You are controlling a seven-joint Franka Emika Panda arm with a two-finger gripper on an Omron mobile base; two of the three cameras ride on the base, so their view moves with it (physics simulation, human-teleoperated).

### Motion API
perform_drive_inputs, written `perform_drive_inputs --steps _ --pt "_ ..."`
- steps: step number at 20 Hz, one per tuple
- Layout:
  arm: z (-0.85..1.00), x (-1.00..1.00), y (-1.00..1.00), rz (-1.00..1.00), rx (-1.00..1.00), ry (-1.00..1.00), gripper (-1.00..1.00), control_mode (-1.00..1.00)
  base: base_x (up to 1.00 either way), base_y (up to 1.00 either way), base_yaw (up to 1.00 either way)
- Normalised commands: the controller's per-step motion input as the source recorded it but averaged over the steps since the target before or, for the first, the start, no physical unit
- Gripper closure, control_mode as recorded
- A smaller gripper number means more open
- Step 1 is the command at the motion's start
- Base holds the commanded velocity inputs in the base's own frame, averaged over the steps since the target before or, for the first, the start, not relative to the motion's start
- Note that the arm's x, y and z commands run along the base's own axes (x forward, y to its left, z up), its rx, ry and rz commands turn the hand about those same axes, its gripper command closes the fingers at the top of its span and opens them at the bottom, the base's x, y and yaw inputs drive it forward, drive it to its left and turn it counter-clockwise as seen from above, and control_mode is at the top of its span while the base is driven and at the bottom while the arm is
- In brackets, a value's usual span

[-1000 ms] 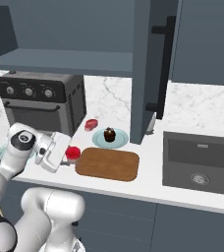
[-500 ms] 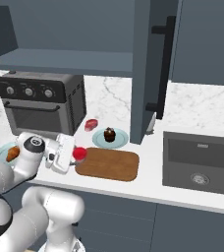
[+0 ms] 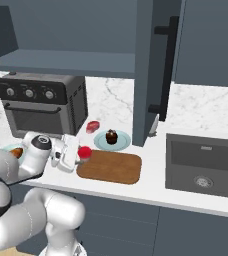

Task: From the different types of pastries on the counter, select a croissant and place it on the cutting board. Then retrieve a jar of jam from the cabinet and place it alongside the croissant on the cutting board.

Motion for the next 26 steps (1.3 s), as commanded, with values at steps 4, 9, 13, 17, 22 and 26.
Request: perform_drive_inputs --steps 4,9,13,17,22,26 --pt "-0.03 0.2 0.22 -0.14 -0.01 0.06 1.0 -1.0 0.0 0.0 0.0" --pt "-0.14 0.0 0.02 -0.12 0.0 0.0 1.0 -1.0 0.0 0.0 0.0" --pt "-0.29 0.0 0.0 -0.11 0.0 0.0 1.0 -1.0 0.0 0.0 0.0" --pt "-0.38 0.04 0.0 -0.07 -0.01 -0.06 1.0 -1.0 0.0 0.0 0.0" --pt "-0.36 0.06 0.0 -0.03 -0.02 -0.12 1.0 -1.0 0.0 0.0 0.0" --pt "-0.35 0.17 0.11 -0.02 -0.06 -0.21 1.0 -1.0 0.0 0.0 0.0"
